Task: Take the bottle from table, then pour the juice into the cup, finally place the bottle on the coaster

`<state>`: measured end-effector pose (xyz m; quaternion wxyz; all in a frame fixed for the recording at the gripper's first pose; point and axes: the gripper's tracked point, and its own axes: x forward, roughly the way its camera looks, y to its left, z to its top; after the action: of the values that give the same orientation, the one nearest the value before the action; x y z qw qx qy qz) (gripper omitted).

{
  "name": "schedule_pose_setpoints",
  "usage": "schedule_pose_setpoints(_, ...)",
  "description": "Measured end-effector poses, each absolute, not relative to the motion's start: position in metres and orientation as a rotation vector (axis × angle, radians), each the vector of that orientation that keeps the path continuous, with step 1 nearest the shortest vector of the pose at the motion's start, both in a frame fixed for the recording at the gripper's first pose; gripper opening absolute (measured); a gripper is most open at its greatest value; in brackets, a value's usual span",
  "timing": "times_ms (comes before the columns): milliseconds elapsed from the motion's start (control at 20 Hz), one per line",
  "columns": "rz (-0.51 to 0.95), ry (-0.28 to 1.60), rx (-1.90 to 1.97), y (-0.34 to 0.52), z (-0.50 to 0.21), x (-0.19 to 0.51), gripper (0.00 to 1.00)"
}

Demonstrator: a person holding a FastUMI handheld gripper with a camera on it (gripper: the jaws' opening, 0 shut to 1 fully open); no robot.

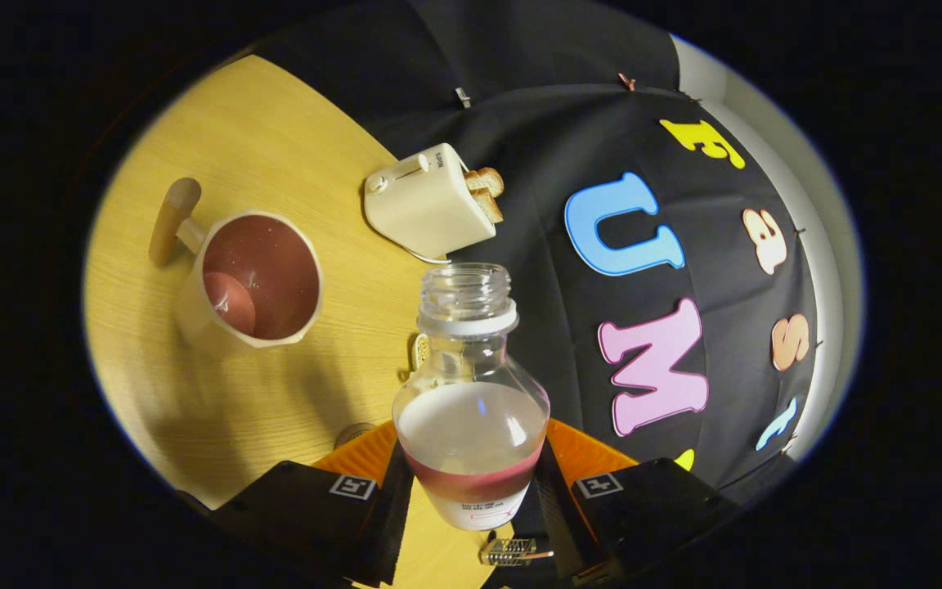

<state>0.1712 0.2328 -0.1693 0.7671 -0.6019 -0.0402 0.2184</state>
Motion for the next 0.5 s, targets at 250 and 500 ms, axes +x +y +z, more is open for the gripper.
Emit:
schedule_pose_setpoints(250, 0.523, -0.149, -1.404, 0.253, -0.174, 0.173, 0.73)
schedule_pose_setpoints(500, 0.557, -0.190, -1.513, 0.256, -0.181, 0.174, 0.73)
